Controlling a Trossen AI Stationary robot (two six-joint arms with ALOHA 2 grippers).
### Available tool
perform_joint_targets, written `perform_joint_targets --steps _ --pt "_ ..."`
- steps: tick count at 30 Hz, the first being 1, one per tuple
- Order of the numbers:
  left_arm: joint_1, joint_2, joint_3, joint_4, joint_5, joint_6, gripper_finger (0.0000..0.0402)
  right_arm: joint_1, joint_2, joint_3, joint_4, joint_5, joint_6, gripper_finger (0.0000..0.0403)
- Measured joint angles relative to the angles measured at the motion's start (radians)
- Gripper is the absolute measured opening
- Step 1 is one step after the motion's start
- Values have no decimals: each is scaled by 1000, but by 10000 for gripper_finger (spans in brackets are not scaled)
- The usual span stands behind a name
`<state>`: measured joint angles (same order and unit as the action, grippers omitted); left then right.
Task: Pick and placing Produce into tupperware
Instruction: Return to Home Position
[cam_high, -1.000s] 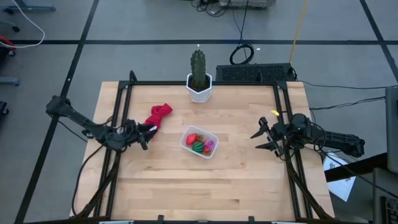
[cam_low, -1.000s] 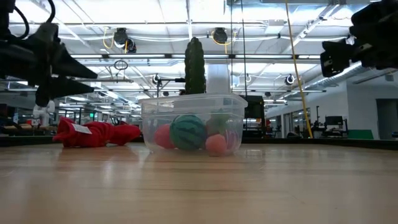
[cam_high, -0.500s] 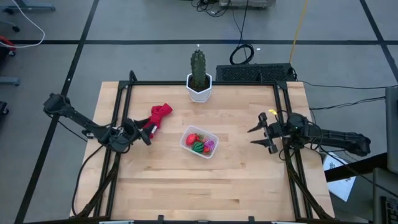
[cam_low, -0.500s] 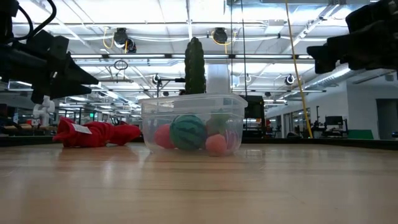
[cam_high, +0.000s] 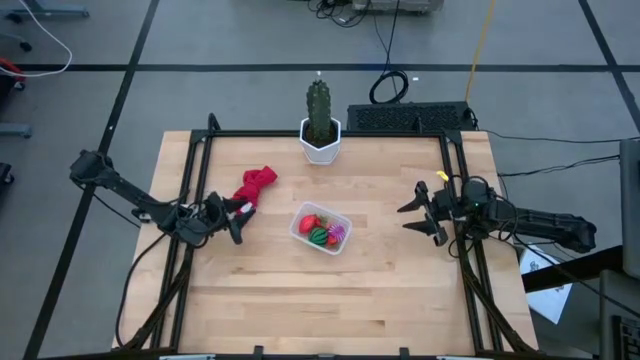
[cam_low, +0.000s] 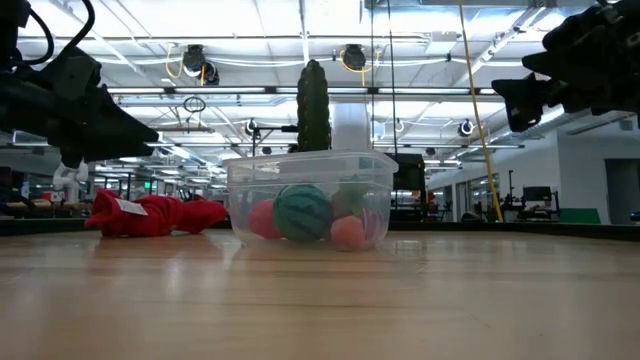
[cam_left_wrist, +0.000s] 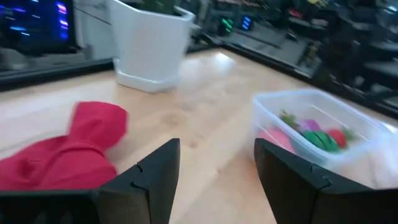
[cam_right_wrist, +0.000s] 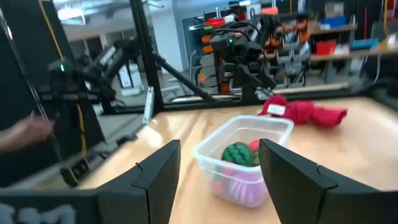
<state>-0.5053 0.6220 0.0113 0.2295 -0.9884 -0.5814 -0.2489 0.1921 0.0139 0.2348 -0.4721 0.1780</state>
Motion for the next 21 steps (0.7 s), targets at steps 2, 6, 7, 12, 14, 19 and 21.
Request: perform_joint_targets --steps 2,6,7,12,14,19,21 --pt "0 0 0 0 40 4 209 0 0 0 0 0 47 210" --pt "0 0 0 0 99 1 209 0 0 0 0 0 71 210" --pt "0 0 0 0 104 0 209 0 0 0 0 0 71 210" --pt "0 0 0 0 107 1 209 0 0 0 0 0 71 210" --pt "0 0 0 0 107 1 209 0 0 0 0 0 71 210" --pt "0 0 0 0 107 1 209 0 0 0 0 0 71 210" --pt "0 0 0 0 107 1 209 0 0 0 0 0 72 210"
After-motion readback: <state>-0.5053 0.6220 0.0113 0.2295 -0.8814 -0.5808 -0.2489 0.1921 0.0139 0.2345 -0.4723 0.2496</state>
